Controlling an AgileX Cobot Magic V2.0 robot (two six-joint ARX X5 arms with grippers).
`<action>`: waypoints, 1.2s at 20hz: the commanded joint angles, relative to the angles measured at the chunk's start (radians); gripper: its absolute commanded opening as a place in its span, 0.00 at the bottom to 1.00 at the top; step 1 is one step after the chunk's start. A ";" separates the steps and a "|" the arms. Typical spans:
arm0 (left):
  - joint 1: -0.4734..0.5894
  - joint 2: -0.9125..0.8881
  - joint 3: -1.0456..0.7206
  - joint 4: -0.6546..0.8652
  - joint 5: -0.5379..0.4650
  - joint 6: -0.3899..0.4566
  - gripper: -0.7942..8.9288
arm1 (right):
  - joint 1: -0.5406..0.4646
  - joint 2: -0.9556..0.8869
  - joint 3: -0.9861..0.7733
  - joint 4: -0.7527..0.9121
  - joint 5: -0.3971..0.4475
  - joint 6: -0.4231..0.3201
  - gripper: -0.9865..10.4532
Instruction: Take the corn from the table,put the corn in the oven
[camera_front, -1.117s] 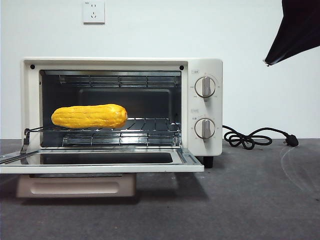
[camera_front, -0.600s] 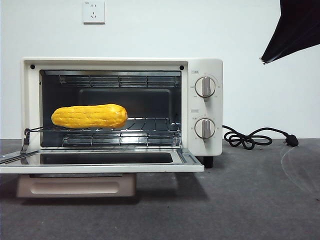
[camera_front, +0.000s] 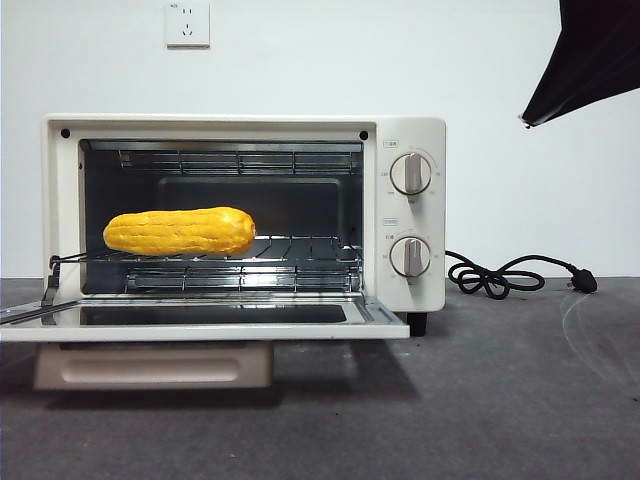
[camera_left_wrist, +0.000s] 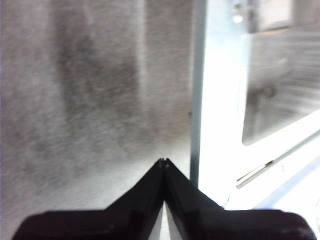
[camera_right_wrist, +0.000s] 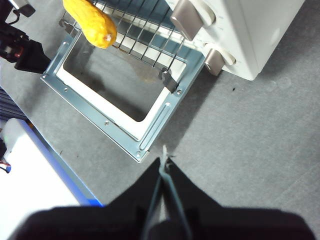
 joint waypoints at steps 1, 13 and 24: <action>0.011 0.006 -0.009 -0.003 0.157 0.023 0.07 | 0.000 0.002 -0.012 0.005 -0.006 -0.010 0.08; 0.146 -0.002 0.043 -0.014 0.433 0.013 0.07 | 0.000 0.002 -0.012 -0.003 -0.006 -0.010 0.08; 0.152 -0.002 0.230 0.126 0.544 -0.182 0.07 | 0.000 0.002 -0.012 -0.001 -0.006 -0.010 0.08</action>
